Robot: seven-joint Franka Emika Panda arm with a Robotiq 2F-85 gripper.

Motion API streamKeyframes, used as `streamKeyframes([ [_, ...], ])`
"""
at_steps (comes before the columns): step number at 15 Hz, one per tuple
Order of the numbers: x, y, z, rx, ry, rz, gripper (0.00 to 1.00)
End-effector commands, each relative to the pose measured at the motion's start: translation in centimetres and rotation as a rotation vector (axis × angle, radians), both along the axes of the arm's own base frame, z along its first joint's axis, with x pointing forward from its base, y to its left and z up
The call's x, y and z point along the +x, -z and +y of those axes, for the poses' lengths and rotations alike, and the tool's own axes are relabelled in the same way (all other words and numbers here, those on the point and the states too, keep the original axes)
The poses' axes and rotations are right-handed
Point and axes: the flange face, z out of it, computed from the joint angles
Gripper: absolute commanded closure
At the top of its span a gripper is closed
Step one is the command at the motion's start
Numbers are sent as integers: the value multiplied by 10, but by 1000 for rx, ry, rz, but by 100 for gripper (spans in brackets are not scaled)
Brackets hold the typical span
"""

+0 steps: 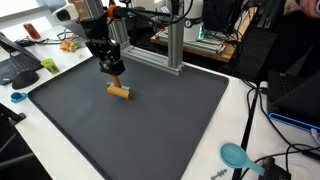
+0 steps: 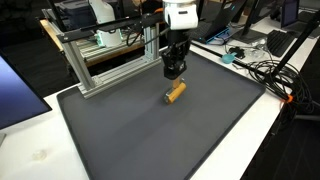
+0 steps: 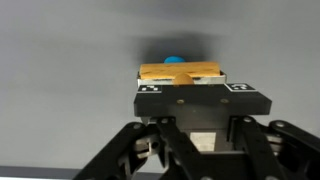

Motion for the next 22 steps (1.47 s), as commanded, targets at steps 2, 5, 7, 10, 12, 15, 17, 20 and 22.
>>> streamKeyframes([
  [2, 2, 18, -4, 50, 15, 62, 78],
  [5, 3, 19, -6, 48, 19, 68, 78],
  [7, 4, 20, -5, 41, 17, 70, 78],
  [10, 4, 21, -5, 35, 24, 98, 78],
  [12, 5, 21, -5, 32, 29, 110, 78],
  [15, 9, 21, -4, 26, 20, 85, 78],
  [17, 13, 19, -3, 12, 16, 57, 78],
  [20, 15, 18, 0, 3, 2, 36, 78],
  [22, 15, 17, 1, 7, 0, 35, 78],
])
